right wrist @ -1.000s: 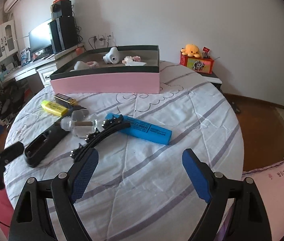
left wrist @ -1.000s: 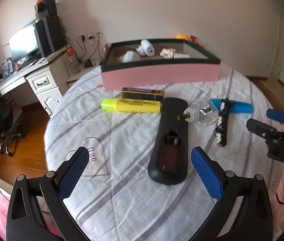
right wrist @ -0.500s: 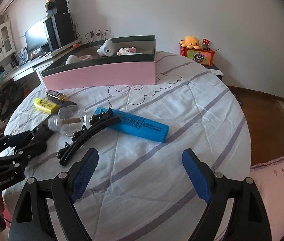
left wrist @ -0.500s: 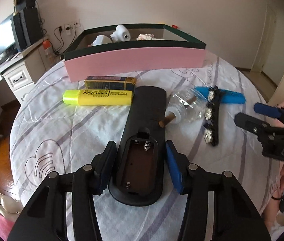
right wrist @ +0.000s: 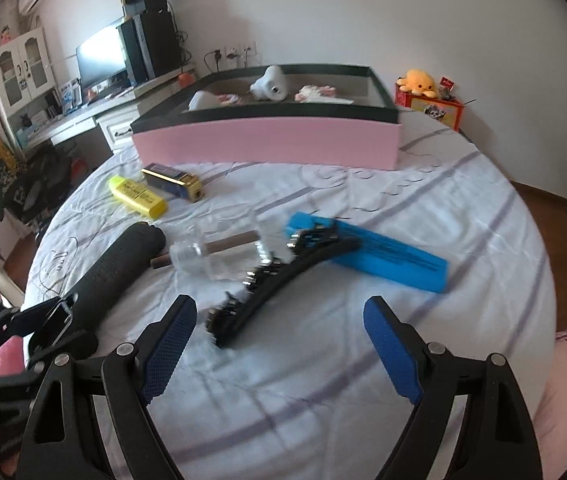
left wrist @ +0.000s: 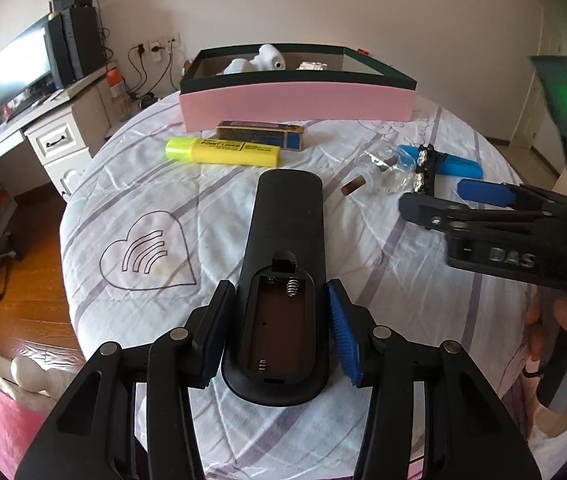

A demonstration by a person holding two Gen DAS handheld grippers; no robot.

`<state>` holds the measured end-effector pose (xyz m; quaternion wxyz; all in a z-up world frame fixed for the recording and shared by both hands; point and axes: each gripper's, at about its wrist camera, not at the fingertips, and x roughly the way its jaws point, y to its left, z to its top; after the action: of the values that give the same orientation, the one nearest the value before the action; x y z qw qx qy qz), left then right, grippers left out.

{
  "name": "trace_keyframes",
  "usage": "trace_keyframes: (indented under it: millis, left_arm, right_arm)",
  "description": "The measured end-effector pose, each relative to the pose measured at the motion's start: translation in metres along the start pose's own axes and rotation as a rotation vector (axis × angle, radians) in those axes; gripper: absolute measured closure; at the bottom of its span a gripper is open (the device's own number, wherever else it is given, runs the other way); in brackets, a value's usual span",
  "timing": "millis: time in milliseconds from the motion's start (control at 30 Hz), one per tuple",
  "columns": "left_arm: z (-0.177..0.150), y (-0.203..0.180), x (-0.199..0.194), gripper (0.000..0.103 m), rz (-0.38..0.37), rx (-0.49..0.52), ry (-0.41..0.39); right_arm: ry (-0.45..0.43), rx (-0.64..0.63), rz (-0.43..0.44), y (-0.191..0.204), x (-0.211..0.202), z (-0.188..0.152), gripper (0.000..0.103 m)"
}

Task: Organize rigid objects
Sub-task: 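Grasp the black remote with the left tool while the right tool grasps the black hair clip, then carry the remote and hair clip into the pink box and open both tools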

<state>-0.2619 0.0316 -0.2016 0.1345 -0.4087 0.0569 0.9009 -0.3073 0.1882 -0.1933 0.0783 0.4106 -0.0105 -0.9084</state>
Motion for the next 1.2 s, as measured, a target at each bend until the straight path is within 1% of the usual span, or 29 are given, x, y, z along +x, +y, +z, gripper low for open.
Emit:
trace_keyframes:
  millis: [67,133,167,200,233,267,300,367,433,500,533,600,633,667,700,733,767,800,867,933,1000,1033,1067,1100,1133,1200]
  left_arm:
    - [0.0,0.0,0.001,0.054,-0.001,-0.002,0.001]
    - [0.001,0.0,0.001,0.054,0.002,0.002,0.001]
    - [0.001,0.0,0.002,0.053,0.0,0.003,0.001]
    - [0.001,0.001,0.002,0.051,-0.001,0.001,0.0]
    - [0.002,0.002,0.003,0.05,0.001,-0.002,0.0]
    - [0.002,0.003,0.003,0.047,0.003,-0.007,-0.001]
    - [0.002,0.003,0.004,0.044,0.004,-0.011,-0.003]
    - [0.004,0.004,0.006,0.039,0.001,-0.016,-0.004]
    - [0.007,0.004,0.008,0.034,0.008,-0.015,-0.003]
    - [0.009,0.003,0.012,0.027,0.017,-0.014,-0.004]
    - [0.01,0.003,0.015,0.027,0.019,-0.016,-0.005]
    - [0.012,0.003,0.018,0.027,0.02,-0.019,-0.01]
    - [0.013,0.002,0.02,0.027,0.028,-0.016,-0.009]
    - [0.014,0.001,0.021,0.027,0.038,-0.011,-0.016]
    - [0.015,0.0,0.022,0.032,0.039,-0.007,-0.017]
    - [0.016,-0.001,0.023,0.036,0.035,-0.003,-0.018]
    - [0.017,0.0,0.023,0.045,0.028,-0.004,-0.024]
    - [0.018,0.0,0.024,0.05,0.013,-0.009,-0.021]
    - [0.021,0.0,0.025,0.057,-0.012,-0.005,-0.018]
    - [0.021,-0.002,0.026,0.057,-0.011,-0.003,-0.016]
    - [0.021,-0.002,0.026,0.057,-0.012,-0.006,-0.016]
    - [0.022,-0.002,0.025,0.057,-0.012,-0.009,-0.017]
    - [0.022,-0.002,0.025,0.058,-0.012,-0.011,-0.017]
    - [0.022,-0.002,0.025,0.058,-0.01,-0.013,-0.018]
    - [0.022,-0.002,0.025,0.058,-0.01,-0.017,-0.019]
    - [0.022,-0.002,0.024,0.059,-0.004,-0.029,-0.02]
  right_arm:
    - [0.003,-0.019,-0.027,0.005,0.004,0.001,0.016]
    - [0.018,-0.027,-0.032,0.005,0.008,0.001,0.017]
    - [0.016,-0.022,-0.027,0.003,0.007,0.001,0.022]
    - [0.006,-0.023,-0.033,0.001,0.005,0.001,0.029]
    - [0.006,-0.033,-0.047,-0.001,0.004,0.0,0.042]
    - [0.006,-0.045,-0.06,-0.003,0.003,-0.001,0.052]
    - [0.005,-0.05,-0.061,-0.007,0.0,-0.003,0.057]
    - [0.003,-0.039,-0.044,-0.016,-0.005,-0.007,0.075]
    - [0.01,-0.026,-0.028,-0.028,-0.012,-0.011,0.081]
    - [0.011,-0.014,-0.02,-0.035,-0.02,-0.015,0.081]
    - [0.015,-0.014,-0.015,-0.038,-0.022,-0.017,0.081]
    - [-0.01,0.02,-0.018,-0.045,-0.028,-0.02,0.081]
    - [-0.014,0.031,-0.016,-0.047,-0.028,-0.019,0.077]
    - [-0.015,0.037,-0.006,-0.047,-0.027,-0.018,0.064]
    - [-0.021,0.041,0.001,-0.046,-0.026,-0.015,0.057]
    - [-0.028,0.035,-0.002,-0.044,-0.025,-0.013,0.046]
    - [-0.034,0.025,-0.009,-0.042,-0.023,-0.011,0.044]
    - [-0.031,0.013,-0.025,-0.04,-0.019,-0.007,0.044]
    - [-0.023,-0.002,-0.035,-0.038,-0.011,-0.001,0.044]
    - [-0.002,-0.014,-0.031,-0.036,-0.003,0.004,0.044]
    - [0.008,-0.042,-0.052,-0.032,0.004,0.007,0.049]
    - [0.013,-0.055,-0.069,-0.031,0.006,0.007,0.057]
    - [0.008,-0.064,-0.077,-0.03,0.006,0.008,0.07]
    - [0.004,-0.06,-0.067,-0.031,0.006,0.008,0.08]
    - [0.008,-0.057,-0.062,-0.032,0.007,0.009,0.085]
    - [0.007,-0.06,-0.055,-0.033,0.005,0.008,0.085]
